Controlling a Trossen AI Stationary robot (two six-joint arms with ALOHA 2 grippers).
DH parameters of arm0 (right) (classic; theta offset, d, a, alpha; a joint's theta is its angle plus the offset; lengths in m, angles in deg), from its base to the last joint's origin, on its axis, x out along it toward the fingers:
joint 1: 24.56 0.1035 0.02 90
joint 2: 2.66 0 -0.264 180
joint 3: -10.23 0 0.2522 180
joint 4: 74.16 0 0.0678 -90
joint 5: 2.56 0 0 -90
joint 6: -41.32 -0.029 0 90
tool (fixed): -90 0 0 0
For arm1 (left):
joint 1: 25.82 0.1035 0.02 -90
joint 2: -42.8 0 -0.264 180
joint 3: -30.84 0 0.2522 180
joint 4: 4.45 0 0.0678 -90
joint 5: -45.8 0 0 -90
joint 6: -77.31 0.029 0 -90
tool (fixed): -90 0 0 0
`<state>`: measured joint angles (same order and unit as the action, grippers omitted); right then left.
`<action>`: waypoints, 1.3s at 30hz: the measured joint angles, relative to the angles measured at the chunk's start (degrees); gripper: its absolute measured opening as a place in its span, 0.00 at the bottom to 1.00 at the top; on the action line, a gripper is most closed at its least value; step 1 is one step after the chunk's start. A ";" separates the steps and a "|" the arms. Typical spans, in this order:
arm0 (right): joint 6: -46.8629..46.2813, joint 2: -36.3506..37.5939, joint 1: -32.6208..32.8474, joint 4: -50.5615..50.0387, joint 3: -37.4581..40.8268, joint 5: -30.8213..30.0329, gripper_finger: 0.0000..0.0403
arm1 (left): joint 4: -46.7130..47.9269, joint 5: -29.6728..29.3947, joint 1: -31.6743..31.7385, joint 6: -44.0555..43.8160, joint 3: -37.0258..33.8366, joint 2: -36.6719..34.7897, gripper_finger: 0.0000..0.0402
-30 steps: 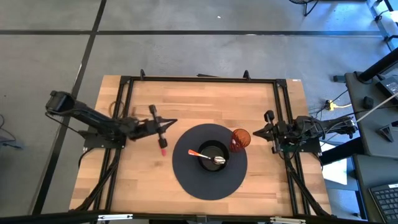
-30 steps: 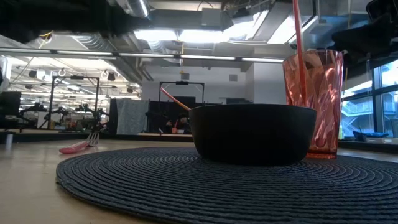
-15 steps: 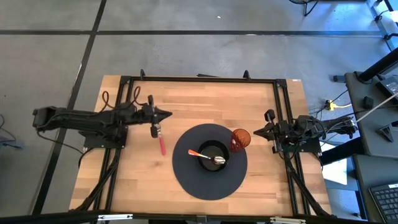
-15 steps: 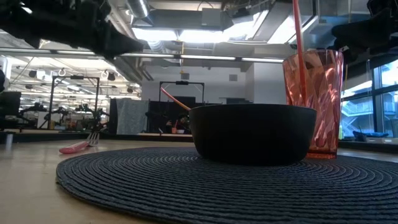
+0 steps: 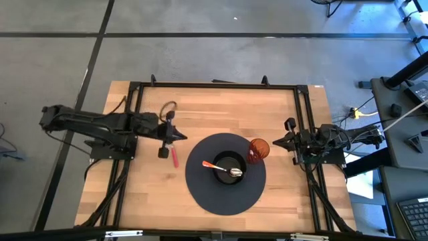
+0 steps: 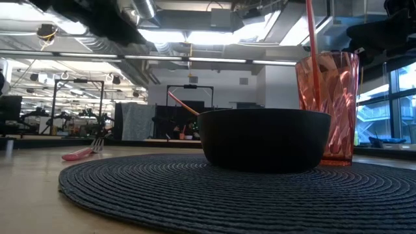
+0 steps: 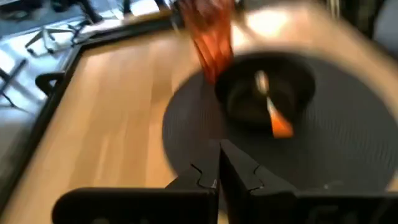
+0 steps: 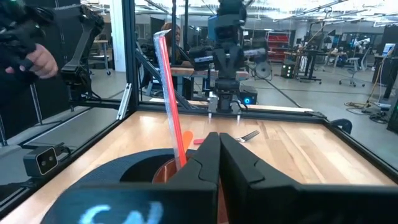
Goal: Pick & Place Utensil
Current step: Put the pink fork in the black bowl
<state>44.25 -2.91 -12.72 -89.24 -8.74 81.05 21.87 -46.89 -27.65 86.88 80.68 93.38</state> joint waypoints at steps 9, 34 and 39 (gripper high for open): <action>-0.78 0.00 0.00 -0.24 0.00 0.00 0.01 | 27.13 -3.14 -4.94 7.02 13.82 13.51 0.00; -1.08 0.00 0.00 -0.55 0.00 0.00 0.01 | 36.52 -10.05 -11.03 11.95 14.45 34.89 0.36; -1.11 0.00 0.00 -0.52 0.00 -0.02 0.01 | 36.33 -9.66 -12.24 16.55 14.43 37.19 0.39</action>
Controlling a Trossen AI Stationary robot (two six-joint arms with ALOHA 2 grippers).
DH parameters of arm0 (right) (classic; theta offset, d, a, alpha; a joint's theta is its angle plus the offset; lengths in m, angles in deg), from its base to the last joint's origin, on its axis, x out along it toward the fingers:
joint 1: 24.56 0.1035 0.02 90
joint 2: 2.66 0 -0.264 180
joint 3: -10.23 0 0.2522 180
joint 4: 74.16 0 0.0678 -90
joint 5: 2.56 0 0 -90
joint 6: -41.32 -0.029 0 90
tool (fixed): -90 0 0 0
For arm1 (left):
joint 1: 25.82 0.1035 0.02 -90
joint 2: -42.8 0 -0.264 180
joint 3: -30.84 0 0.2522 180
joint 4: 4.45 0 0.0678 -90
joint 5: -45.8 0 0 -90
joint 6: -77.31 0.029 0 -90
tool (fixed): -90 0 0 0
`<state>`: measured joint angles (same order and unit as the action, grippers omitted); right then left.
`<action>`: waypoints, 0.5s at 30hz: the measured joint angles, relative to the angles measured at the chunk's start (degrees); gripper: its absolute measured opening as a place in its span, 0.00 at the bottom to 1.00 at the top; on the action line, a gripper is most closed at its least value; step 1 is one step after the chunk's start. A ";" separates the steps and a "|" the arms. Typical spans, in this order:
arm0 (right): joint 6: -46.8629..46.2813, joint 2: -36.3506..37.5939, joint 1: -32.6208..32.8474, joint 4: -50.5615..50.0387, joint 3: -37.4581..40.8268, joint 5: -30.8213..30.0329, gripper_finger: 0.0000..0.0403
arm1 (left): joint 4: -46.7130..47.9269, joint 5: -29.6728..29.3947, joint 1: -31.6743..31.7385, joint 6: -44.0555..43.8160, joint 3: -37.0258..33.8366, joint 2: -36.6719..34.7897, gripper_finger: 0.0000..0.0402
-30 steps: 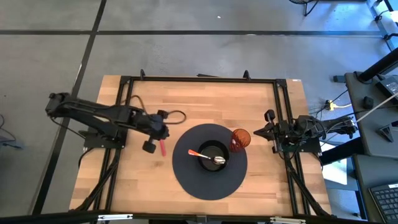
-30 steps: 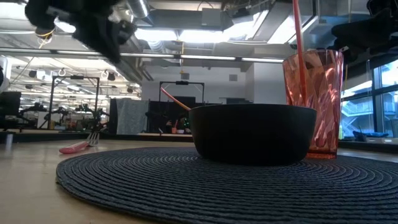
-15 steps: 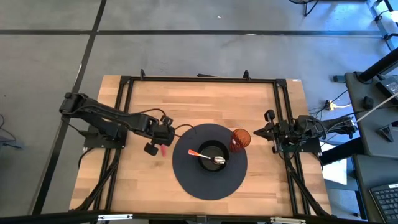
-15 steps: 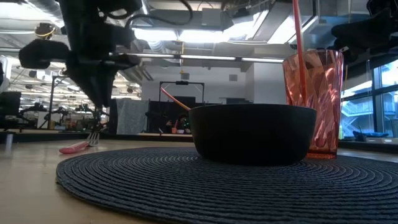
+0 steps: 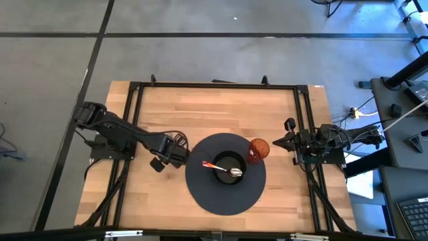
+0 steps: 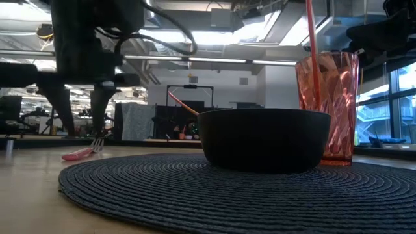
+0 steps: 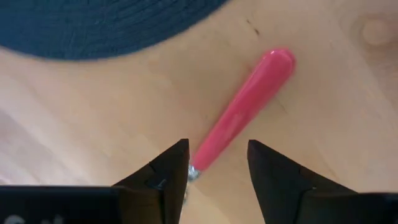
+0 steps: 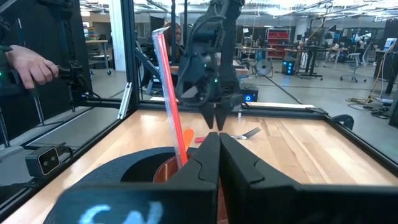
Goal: Pick & Place Utensil
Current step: Put the pink fork in the black bowl
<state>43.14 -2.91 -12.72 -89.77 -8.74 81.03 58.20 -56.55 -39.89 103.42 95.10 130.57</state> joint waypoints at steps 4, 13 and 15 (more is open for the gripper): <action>-0.09 0.01 0.00 -0.02 0.00 0.00 0.01 | -0.71 -0.44 -0.03 3.06 0.00 3.04 0.38; -0.08 0.02 0.00 -0.20 0.00 0.00 0.01 | -0.91 -1.01 2.07 9.22 0.28 10.01 0.35; -0.07 0.00 0.00 -0.22 0.00 0.00 0.01 | -1.07 0.55 2.87 9.01 0.26 10.68 0.34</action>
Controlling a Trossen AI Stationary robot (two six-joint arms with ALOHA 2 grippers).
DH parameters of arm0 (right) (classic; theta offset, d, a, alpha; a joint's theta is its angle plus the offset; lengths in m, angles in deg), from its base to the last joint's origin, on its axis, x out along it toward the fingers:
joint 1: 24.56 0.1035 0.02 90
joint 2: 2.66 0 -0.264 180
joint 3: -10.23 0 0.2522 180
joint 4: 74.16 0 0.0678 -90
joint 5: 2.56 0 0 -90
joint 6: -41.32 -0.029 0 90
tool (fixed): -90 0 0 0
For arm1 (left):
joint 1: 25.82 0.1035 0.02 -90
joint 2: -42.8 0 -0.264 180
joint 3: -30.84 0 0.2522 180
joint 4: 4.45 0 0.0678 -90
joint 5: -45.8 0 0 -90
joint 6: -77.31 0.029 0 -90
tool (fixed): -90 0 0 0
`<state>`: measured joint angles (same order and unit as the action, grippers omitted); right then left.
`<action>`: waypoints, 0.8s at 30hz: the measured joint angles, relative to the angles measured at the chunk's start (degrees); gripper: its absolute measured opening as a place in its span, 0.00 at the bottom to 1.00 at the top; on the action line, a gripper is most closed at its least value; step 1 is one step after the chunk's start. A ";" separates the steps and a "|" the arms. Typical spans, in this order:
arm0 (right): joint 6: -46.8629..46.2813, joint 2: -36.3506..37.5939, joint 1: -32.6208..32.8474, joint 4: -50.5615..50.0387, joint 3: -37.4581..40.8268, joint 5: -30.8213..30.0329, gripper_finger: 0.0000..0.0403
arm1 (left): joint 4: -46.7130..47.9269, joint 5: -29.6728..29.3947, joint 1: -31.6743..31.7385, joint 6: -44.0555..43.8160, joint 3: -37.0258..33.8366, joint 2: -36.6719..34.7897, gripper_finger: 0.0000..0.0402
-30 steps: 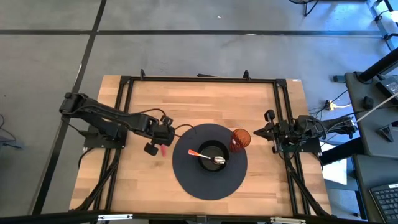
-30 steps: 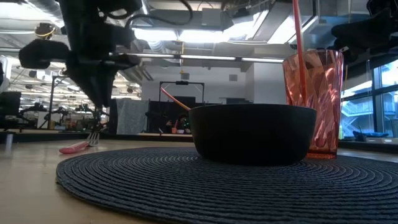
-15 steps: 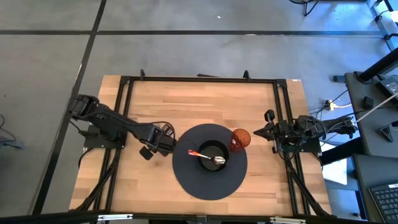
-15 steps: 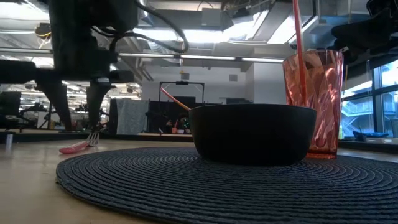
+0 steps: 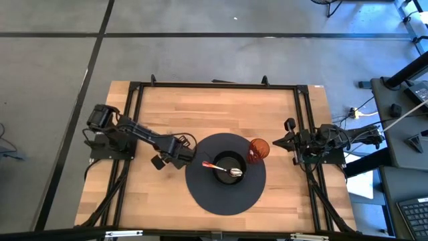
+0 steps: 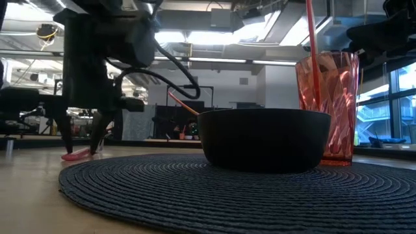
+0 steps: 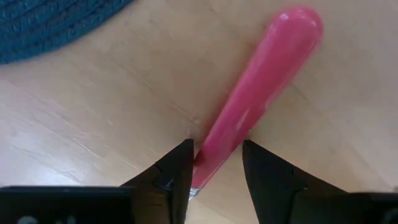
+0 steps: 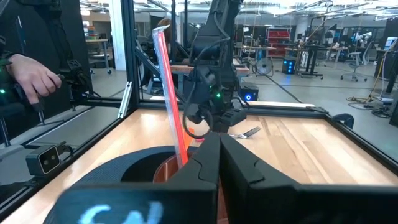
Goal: Pick & Place Utensil
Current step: Put the pink fork in the black bowl
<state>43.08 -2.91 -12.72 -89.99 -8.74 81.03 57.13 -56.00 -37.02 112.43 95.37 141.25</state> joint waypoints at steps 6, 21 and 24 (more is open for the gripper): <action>-0.02 0.00 0.00 0.00 0.00 0.00 0.01 | -0.34 4.26 2.66 -7.58 -0.07 0.07 0.25; -0.02 0.01 0.00 0.00 0.00 0.00 0.01 | -0.69 10.39 7.21 -21.65 -0.04 0.11 0.13; -0.05 0.00 0.00 0.00 0.00 0.00 0.01 | -0.68 9.84 7.17 -23.32 -0.04 0.11 0.11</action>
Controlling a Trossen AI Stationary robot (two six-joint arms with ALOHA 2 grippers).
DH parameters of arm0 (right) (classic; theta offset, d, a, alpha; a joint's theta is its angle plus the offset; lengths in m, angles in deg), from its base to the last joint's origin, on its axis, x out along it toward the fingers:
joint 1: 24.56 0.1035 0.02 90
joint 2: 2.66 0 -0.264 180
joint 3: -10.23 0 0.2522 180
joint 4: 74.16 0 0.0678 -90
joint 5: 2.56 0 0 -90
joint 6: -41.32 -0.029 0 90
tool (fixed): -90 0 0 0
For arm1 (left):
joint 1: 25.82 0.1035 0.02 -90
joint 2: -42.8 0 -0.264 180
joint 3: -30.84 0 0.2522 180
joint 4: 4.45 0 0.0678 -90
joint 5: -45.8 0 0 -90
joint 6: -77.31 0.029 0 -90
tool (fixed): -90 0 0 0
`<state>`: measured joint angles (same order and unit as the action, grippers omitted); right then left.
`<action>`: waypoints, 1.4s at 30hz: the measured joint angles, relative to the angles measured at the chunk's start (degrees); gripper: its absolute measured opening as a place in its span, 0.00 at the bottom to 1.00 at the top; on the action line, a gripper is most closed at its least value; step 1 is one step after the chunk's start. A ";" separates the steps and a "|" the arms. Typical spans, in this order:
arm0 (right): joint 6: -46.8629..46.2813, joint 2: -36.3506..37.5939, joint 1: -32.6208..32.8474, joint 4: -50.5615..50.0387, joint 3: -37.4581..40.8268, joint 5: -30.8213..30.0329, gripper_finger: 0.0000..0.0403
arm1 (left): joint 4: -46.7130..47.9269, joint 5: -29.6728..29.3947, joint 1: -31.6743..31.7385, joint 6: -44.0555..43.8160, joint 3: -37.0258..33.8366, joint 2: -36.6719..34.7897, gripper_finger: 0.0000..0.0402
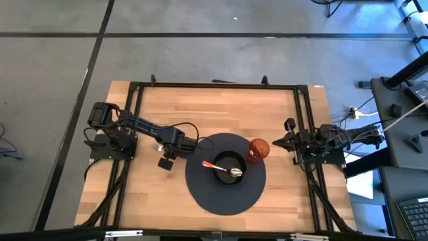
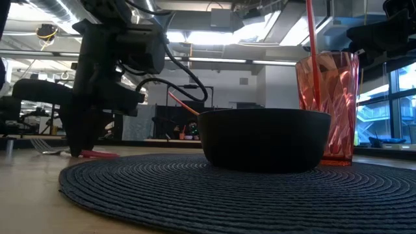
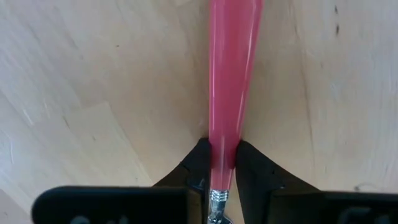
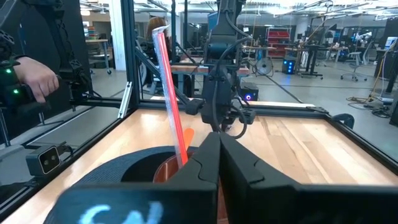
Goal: Pick & Place Utensil
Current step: Put the pink fork in the black bowl
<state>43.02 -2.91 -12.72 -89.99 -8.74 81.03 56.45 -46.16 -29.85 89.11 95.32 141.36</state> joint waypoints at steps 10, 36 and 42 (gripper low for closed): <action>-0.19 0.00 0.00 0.00 0.00 0.00 0.01 | -3.21 -2.94 0.08 -3.63 -0.52 -6.08 0.11; -0.05 0.01 0.00 0.07 -0.02 0.02 0.01 | -33.29 -13.49 -8.24 5.66 -0.26 -28.31 0.10; 0.03 0.01 0.00 0.52 -0.02 -0.01 0.01 | -36.24 -13.44 -14.00 12.56 6.68 -20.90 0.10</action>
<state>43.05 -2.90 -12.72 -89.47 -8.76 81.03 20.21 -59.61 -43.85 101.67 102.00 120.46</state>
